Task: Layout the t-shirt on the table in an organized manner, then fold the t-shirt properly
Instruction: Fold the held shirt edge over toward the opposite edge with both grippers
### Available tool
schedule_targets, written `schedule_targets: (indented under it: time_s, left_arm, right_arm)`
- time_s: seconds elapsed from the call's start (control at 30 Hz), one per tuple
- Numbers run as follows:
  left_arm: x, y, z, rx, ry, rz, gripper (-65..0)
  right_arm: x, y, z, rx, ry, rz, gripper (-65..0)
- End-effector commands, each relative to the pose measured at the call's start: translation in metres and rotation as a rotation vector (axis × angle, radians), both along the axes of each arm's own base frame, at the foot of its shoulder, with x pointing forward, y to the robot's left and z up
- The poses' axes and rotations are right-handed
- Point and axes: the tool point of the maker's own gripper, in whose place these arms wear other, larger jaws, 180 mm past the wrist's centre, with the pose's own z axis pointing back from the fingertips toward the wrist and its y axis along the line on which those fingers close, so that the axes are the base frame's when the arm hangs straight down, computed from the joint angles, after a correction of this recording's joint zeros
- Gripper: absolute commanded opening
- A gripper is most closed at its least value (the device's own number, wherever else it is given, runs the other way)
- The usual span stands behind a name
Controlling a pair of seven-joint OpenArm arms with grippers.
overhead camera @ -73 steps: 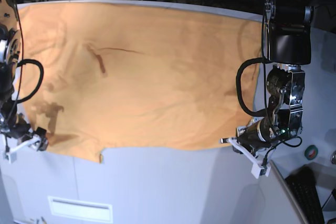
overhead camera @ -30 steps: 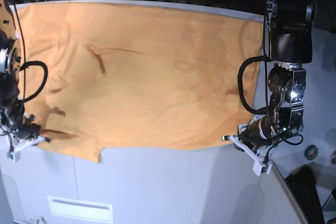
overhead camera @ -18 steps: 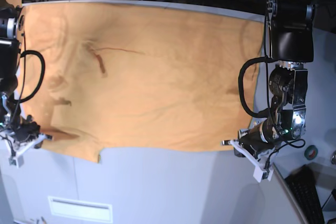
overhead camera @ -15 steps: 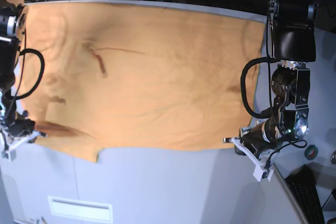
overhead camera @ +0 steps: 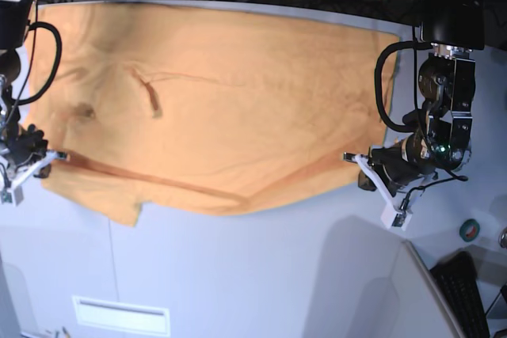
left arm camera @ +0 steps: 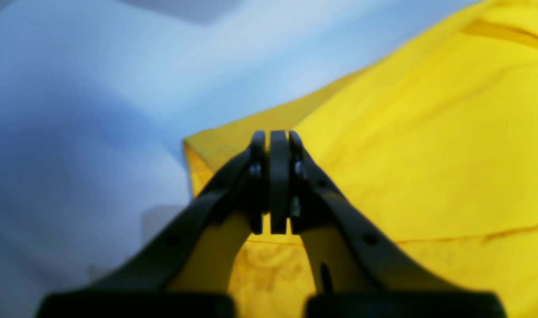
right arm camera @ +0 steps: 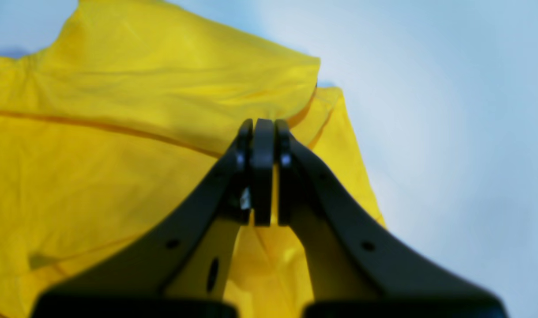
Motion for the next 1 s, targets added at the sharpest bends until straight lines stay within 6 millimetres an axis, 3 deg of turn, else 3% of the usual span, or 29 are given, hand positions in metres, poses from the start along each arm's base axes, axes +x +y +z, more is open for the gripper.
schedule_targets:
  time_s: [0.0,0.1,0.3,0.5,0.73,0.83,0.97]
  left_arm:
    - [0.009,0.003,0.018,0.009,-0.059,-0.014,-65.0]
    - [0.003,0.0,0.025,0.015,-0.082,-0.043,-65.0]
    - [-0.011,0.024,0.04,0.048,-0.072,-0.01,-65.0]
    - [-0.046,0.016,0.03,0.073,-0.014,-0.049,-65.0]
    - [-0.08,0.023,0.008,0.089,0.066,-0.048,-65.0]
    - [-0.083,0.024,0.007,0.093,0.068,-0.052,-65.0]
    - [-0.085,0.029,0.007,0.106,0.062,-0.054,-65.0]
  right_arm:
    - [0.009,-0.009,0.018,-0.025,-0.055,-0.001,-65.0]
    - [-0.009,-0.008,0.013,-0.036,-0.018,0.007,-65.0]
    - [-0.035,-0.027,0.03,-0.024,-0.021,-0.095,-65.0]
    - [-0.068,-0.008,0.025,-0.031,0.039,-0.062,-65.0]
    - [-0.113,-0.006,0.011,-0.019,0.096,-0.102,-65.0]
    - [-0.126,0.0,0.004,-0.007,0.119,-0.105,-65.0]
    - [-0.138,-0.009,0.001,-0.008,0.133,-0.143,-65.0]
